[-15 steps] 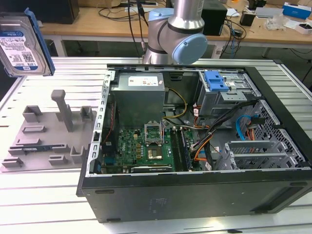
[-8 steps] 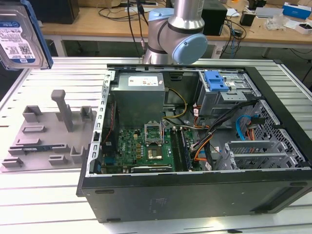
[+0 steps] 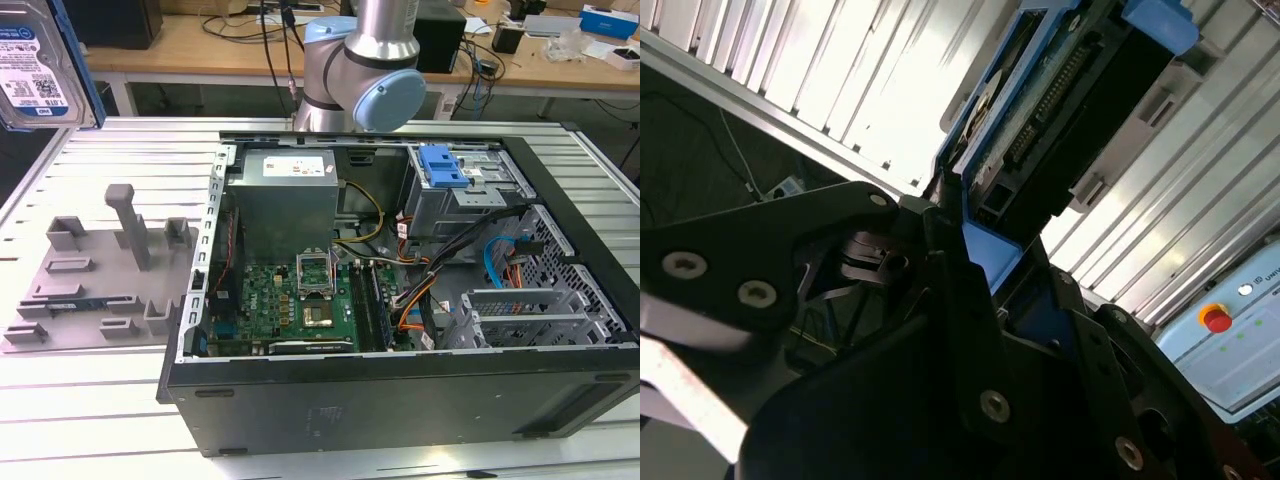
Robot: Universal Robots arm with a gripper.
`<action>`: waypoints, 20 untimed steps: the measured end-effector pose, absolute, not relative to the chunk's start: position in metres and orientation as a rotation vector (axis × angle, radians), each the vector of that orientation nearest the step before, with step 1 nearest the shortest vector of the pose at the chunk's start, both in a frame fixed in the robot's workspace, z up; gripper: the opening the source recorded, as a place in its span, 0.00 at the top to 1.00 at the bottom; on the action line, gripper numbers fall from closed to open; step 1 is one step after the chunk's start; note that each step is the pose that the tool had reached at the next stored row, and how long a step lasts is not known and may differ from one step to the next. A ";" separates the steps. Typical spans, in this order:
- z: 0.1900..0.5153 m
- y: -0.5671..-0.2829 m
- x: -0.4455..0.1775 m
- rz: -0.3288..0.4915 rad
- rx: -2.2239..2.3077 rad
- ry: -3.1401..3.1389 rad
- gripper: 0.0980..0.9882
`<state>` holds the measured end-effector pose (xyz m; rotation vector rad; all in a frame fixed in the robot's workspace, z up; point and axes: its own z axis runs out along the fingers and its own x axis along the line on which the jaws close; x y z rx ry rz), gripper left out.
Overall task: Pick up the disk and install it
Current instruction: 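Pick up the disk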
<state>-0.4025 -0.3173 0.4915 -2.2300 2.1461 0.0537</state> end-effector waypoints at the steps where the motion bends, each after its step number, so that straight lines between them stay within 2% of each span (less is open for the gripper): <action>1: 0.491 -0.318 -0.403 0.054 -2.230 2.146 0.70; 20: 0.492 -0.336 -0.375 0.057 -2.229 2.149 0.70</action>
